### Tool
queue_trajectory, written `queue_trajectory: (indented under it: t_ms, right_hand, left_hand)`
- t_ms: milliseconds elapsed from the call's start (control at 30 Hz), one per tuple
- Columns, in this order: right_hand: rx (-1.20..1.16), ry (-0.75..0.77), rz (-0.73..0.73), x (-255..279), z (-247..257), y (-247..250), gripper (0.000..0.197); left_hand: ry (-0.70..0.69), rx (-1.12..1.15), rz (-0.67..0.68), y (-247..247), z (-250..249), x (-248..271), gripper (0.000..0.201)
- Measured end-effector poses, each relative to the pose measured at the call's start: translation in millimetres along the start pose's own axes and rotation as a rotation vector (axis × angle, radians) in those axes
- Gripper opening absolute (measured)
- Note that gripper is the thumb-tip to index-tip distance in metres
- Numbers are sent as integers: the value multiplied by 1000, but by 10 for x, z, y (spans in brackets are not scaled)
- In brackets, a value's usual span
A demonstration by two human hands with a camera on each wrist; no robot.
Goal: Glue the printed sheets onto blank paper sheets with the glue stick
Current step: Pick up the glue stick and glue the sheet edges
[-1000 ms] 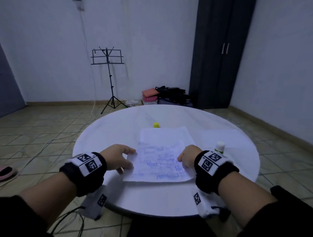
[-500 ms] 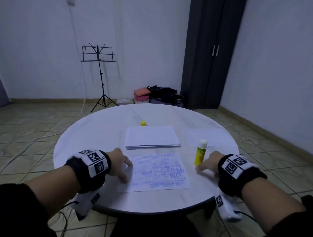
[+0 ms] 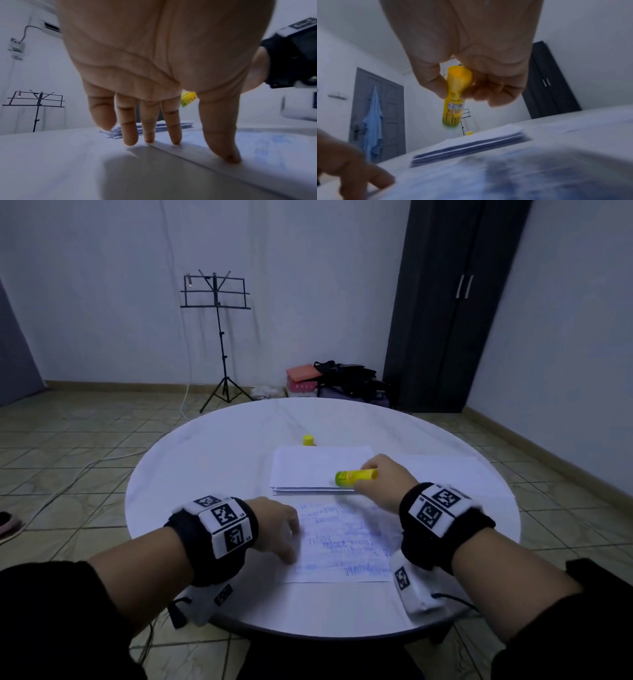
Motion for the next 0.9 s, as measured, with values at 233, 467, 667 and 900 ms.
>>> queue_trajectory:
  t_ms: [233,467,667,900]
  right_hand:
    - [0,91,37,-159,493,-473,17]
    - [98,90,66,-307,597,-661,18]
    - [202,-22,-8,-273,187,-180,18]
    - [207,-185,-112,-144,-303,325,19]
  left_hand:
    - [-120,-268,-4,-128,-78,73,47]
    - [-135,-304,82,-126,-54,104,48]
    - [-167,-208,21,-46,-83,49,58]
    - [-134,-238,4,-4,-35,-2,72]
Point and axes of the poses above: each hand's wrist, its own x-axis away from the middle knuckle, its own y-axis out of the back of the hand, z = x × y, the point moved 8 cm from there along -x, towards the middle knuckle, and after that the axes turned 4 degrees about -x, right-handed, at the moved point
